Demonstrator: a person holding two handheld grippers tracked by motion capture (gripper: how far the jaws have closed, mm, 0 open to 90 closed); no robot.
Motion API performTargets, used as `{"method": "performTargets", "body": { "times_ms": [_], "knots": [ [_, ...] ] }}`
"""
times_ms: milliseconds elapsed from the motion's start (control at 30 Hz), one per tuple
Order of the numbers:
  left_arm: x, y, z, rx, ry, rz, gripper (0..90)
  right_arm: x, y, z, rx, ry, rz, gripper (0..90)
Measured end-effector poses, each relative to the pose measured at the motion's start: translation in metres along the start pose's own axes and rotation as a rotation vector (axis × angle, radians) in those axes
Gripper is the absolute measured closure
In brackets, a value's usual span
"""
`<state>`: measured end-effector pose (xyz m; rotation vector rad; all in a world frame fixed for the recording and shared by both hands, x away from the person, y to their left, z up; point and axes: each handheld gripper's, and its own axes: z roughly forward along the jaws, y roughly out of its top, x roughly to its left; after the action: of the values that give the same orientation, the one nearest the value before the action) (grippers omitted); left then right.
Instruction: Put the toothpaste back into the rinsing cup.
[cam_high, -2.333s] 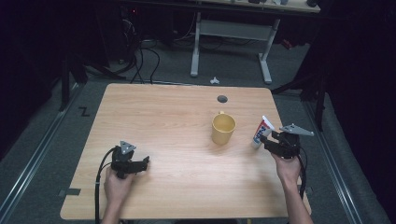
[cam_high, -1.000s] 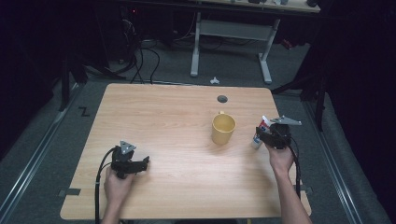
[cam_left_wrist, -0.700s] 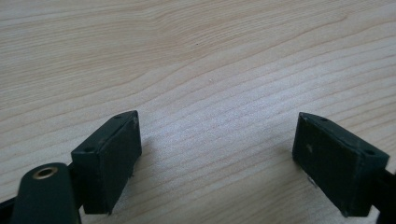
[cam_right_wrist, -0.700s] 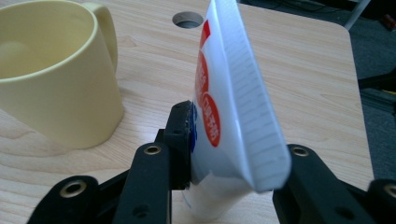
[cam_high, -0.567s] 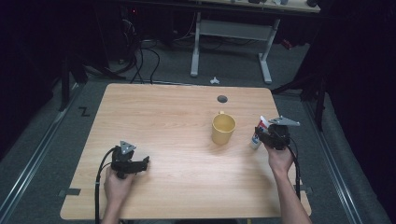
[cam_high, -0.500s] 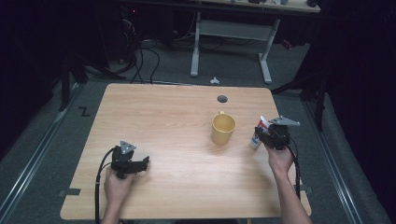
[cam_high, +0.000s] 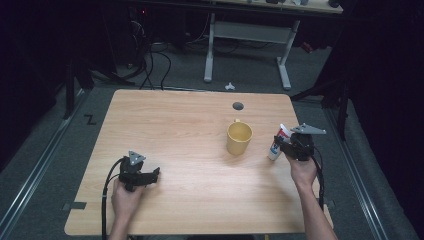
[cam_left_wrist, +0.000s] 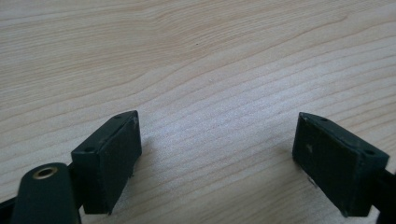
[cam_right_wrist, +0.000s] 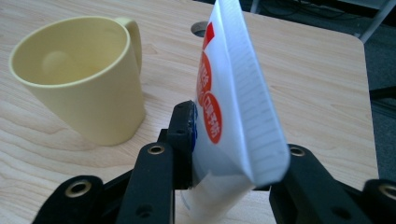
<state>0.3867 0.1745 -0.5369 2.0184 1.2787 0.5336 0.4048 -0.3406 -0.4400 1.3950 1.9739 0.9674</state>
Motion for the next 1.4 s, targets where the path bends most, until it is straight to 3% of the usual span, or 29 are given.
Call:
{"method": "performTargets", "body": {
  "times_ms": [667,1400],
  "knots": [
    [0.0,0.0,0.0,0.0,0.0,0.0,15.9,0.015,0.027,-0.021,-0.04,0.103,-0.031,69.2],
    [0.0,0.0,0.0,0.0,0.0,0.0,15.9,0.025,0.056,-0.038,-0.084,0.171,-0.064,69.3]
  ]
}}
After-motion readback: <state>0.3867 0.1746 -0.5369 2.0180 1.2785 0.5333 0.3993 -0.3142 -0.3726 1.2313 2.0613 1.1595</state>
